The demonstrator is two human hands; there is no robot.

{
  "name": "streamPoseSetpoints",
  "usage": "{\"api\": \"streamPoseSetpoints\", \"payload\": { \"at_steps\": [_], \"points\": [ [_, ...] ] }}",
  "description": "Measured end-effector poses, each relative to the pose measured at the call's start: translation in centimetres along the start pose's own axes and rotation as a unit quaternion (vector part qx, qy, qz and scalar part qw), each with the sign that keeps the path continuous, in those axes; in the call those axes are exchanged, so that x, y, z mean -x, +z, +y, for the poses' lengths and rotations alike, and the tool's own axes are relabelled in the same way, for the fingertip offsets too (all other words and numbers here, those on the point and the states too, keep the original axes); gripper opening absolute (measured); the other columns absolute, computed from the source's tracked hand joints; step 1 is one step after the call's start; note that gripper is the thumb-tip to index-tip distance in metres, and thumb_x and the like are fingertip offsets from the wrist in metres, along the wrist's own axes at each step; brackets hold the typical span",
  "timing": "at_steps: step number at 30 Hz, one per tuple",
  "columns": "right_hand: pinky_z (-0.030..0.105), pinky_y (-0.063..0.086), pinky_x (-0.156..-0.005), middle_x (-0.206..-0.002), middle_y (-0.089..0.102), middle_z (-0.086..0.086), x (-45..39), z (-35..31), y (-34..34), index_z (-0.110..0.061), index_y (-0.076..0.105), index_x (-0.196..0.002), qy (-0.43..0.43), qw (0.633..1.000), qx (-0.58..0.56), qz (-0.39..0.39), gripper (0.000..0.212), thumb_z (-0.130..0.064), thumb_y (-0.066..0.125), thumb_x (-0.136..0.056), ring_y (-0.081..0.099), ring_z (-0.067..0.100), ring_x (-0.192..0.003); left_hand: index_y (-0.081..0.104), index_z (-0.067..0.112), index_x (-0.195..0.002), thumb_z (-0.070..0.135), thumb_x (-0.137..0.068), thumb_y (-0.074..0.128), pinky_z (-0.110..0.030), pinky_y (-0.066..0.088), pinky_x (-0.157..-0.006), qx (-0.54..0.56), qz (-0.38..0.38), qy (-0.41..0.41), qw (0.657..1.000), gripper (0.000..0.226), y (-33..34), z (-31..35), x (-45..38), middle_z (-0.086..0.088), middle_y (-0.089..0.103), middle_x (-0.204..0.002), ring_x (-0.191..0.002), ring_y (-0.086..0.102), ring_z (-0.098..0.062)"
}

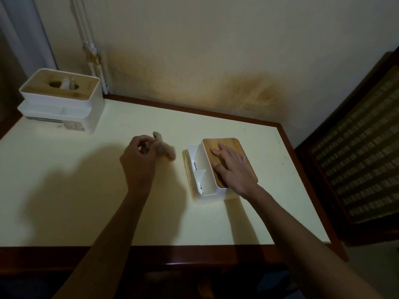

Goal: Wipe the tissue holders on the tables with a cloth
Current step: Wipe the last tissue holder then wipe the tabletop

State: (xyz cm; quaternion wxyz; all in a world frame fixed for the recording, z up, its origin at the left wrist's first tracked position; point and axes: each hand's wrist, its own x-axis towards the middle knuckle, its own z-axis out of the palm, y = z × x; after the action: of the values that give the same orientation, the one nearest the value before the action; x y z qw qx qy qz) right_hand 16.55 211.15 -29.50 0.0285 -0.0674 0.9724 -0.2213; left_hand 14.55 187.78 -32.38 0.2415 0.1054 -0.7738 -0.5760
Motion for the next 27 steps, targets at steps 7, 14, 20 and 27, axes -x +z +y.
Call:
{"api": "streamPoseSetpoints", "payload": {
  "at_steps": [7, 14, 20, 27],
  "points": [
    [0.038, 0.006, -0.117, -0.158, 0.017, -0.008, 0.5, -0.5, -0.3, -0.032, 0.034, -0.144, -0.014, 1.000, 0.024, -0.011, 0.071, -0.066, 0.039, -0.082, 0.011, 0.011, -0.145, 0.066, 0.022, -0.091, 0.007, -0.076, 0.063, -0.031, 0.050, -0.075, -0.139, -0.175, 0.101, 0.969, 0.021, -0.7, -3.9, 1.1, 0.004, 0.064, -0.101, -0.089, 0.062, -0.019],
    [0.041, 0.006, -0.117, -0.158, 0.018, -0.009, 0.1, -0.9, -1.1, -0.033, 0.035, -0.144, -0.035, 0.998, 0.038, -0.045, 0.084, -0.068, 0.048, -0.068, 0.006, 0.015, -0.147, 0.063, 0.026, -0.090, 0.018, -0.081, 0.053, -0.043, 0.051, -0.080, -0.301, -0.228, 0.099, 0.921, 0.015, -0.9, -5.6, 1.0, 0.007, 0.051, -0.128, -0.109, 0.055, -0.025],
    [0.050, -0.002, -0.116, -0.160, -0.002, -0.010, 0.0, -1.2, -2.6, -0.046, 0.031, -0.143, -0.056, 0.988, 0.082, -0.114, 0.074, -0.055, 0.056, -0.074, -0.015, 0.022, -0.146, 0.064, 0.023, -0.097, 0.017, -0.084, 0.056, -0.037, 0.046, -0.083, -0.366, -0.206, 0.037, 0.907, 0.016, -1.5, -4.3, 1.0, 0.003, 0.051, -0.125, -0.110, 0.051, -0.024],
    [0.051, -0.007, -0.115, -0.159, -0.017, -0.004, -0.5, -1.9, -2.4, -0.049, 0.025, -0.144, -0.104, 0.971, 0.155, -0.149, 0.063, -0.027, 0.056, -0.093, -0.020, 0.028, -0.145, 0.067, 0.004, -0.080, 0.016, -0.060, 0.076, -0.022, 0.042, -0.056, -0.410, -0.173, 0.060, 0.894, 0.025, -2.3, -3.2, 0.9, -0.010, 0.058, -0.075, -0.072, 0.062, -0.032]
  ]
}}
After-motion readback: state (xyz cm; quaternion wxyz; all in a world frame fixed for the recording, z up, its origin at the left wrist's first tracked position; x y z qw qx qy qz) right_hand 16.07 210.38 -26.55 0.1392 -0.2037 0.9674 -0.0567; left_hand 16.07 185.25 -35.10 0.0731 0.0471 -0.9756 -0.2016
